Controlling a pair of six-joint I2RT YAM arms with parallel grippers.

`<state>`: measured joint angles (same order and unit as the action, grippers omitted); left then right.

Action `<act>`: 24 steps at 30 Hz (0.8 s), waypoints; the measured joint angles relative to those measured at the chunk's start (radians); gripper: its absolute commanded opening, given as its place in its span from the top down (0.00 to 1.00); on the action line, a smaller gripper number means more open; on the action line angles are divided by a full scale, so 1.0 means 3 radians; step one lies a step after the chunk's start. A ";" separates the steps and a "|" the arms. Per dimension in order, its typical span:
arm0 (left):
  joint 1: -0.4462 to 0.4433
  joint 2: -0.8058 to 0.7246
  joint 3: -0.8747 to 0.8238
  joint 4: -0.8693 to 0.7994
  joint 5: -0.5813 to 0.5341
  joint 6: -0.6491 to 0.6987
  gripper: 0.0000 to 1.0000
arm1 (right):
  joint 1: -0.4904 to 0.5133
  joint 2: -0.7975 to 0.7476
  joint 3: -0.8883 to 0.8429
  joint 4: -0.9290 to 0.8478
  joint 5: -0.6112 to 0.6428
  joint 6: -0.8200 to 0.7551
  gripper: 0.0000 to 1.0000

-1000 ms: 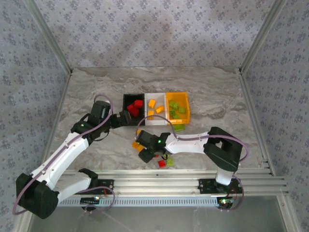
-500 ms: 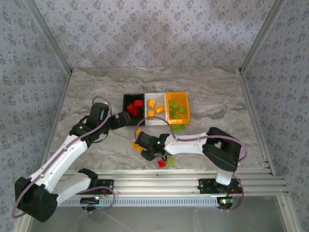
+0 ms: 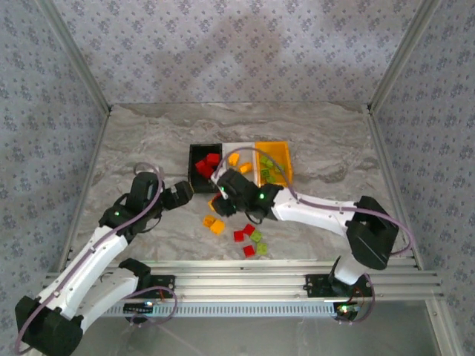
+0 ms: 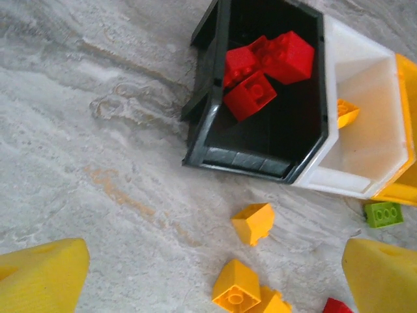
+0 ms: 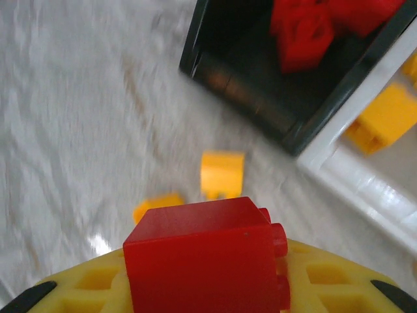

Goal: Sort the legos into containers by color

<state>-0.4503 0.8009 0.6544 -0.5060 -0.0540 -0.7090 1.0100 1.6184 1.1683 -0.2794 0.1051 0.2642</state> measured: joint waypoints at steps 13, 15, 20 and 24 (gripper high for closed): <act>0.0003 -0.0221 -0.0238 -0.0052 0.0025 -0.0089 0.00 | -0.0516 0.1396 0.1424 0.0019 -0.0080 0.0666 0.61; 0.0003 -0.0221 -0.0238 -0.0051 0.0042 -0.0088 0.00 | -0.0516 0.1509 0.1531 -0.0001 -0.0084 0.0763 0.50; 0.0003 -0.0221 -0.0238 -0.0052 0.0067 -0.0085 0.00 | -0.0516 0.1609 0.1665 0.0008 -0.0130 0.0921 0.31; 0.0003 -0.0220 -0.0238 -0.0051 0.0107 -0.0069 0.01 | -0.0516 0.1581 0.1648 0.0151 -0.0127 0.0982 0.27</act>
<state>-0.4496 0.7349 0.5831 -0.5213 -0.0219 -0.7296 0.8551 2.0926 1.6627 -0.2340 0.0669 0.5587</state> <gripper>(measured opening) 0.996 0.707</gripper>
